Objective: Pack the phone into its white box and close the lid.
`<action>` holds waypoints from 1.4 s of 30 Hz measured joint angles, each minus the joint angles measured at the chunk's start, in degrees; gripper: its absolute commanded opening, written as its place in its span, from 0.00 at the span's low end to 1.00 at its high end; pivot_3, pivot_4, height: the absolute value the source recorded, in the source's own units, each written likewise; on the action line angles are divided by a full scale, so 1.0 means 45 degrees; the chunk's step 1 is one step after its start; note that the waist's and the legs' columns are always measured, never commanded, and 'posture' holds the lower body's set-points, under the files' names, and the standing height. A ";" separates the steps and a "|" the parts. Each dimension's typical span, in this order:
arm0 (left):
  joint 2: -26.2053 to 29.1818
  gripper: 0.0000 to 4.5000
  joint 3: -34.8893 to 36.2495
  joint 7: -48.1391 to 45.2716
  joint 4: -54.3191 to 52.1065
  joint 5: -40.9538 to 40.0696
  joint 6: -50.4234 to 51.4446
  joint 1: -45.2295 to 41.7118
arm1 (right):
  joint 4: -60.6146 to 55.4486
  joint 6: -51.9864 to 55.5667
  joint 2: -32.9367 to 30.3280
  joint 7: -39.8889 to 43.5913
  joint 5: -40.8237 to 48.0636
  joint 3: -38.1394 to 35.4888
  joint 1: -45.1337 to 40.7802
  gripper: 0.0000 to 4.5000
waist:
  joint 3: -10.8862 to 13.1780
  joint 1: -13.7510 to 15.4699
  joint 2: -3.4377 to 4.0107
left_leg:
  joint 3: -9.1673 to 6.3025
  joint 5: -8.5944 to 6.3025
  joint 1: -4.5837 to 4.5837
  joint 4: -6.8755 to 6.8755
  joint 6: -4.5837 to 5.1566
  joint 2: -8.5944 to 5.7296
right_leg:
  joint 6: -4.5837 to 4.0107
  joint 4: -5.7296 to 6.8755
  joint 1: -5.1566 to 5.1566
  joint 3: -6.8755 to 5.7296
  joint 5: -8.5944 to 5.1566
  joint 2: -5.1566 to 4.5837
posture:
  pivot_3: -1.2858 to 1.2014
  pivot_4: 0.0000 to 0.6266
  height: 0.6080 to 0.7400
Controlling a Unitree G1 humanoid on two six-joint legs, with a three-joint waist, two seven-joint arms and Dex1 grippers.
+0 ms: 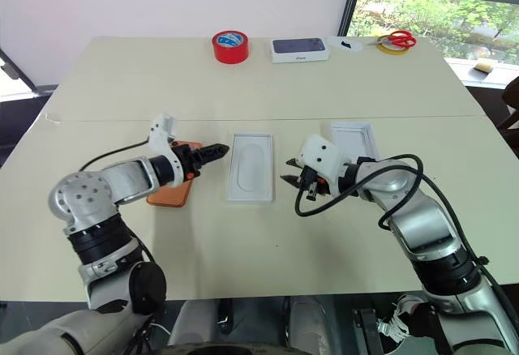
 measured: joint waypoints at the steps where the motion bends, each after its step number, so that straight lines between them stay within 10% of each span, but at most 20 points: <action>1: 0.0385 0.74 -0.0274 -0.0172 -0.0096 0.0066 -0.0327 0.0103 | 0.0138 0.0042 0.0173 -0.0147 -0.0051 0.0149 -0.0231 0.01 | -0.0001 0.0003 0.0002 | 0.0003 0.0001 0.0000 0.0001 -0.0002 0.0000 | 0.0000 0.0000 -0.0001 0.0001 0.0000 -0.0001 | 0.52 0.24 0.93; 15: 0.6613 0.74 -0.4671 -0.6379 -0.2041 0.1894 -0.8411 0.5520 | 0.5740 0.0172 0.4324 -0.2816 -0.2634 0.2995 -0.3862 0.01 | -0.0002 -0.0258 0.0015 | 0.0027 0.0001 -0.0017 -0.0018 -0.0003 0.0011 | -0.0007 0.0003 -0.0039 0.0004 0.0001 -0.0008 | 0.52 0.24 0.93; 32: 0.7263 0.74 -0.4106 -0.7557 -0.2781 0.1283 -0.9591 0.7389 | 0.9199 -0.1499 0.5538 -0.4449 -0.4224 0.3205 -0.4942 0.01 | -0.0004 -0.0263 0.0022 | 0.0027 -0.0001 -0.0030 -0.0017 0.0001 0.0013 | -0.0006 0.0005 -0.0049 0.0005 0.0001 -0.0009 | 0.52 0.24 0.93; 40: 0.6939 0.74 -0.3133 -0.6108 -0.2941 0.0671 -0.8710 0.7547 | 0.5988 -0.1497 0.5616 -0.3685 -0.3480 0.2645 -0.3694 0.01 | -0.0004 -0.0276 0.0022 | 0.0023 -0.0001 -0.0033 -0.0025 0.0001 0.0018 | -0.0005 0.0006 -0.0057 0.0010 0.0001 -0.0007 | 0.52 0.24 0.93; 42: 0.6569 0.87 -0.2505 -0.5402 -0.3222 0.0399 -0.8372 0.7813 | 0.5090 -0.1358 0.5610 -0.3371 -0.3257 0.2675 -0.3232 0.00 | -0.0004 -0.0273 0.0022 | 0.0021 -0.0002 -0.0032 -0.0025 0.0001 0.0018 | -0.0005 0.0006 -0.0056 0.0011 0.0001 -0.0008 | 0.52 0.24 0.93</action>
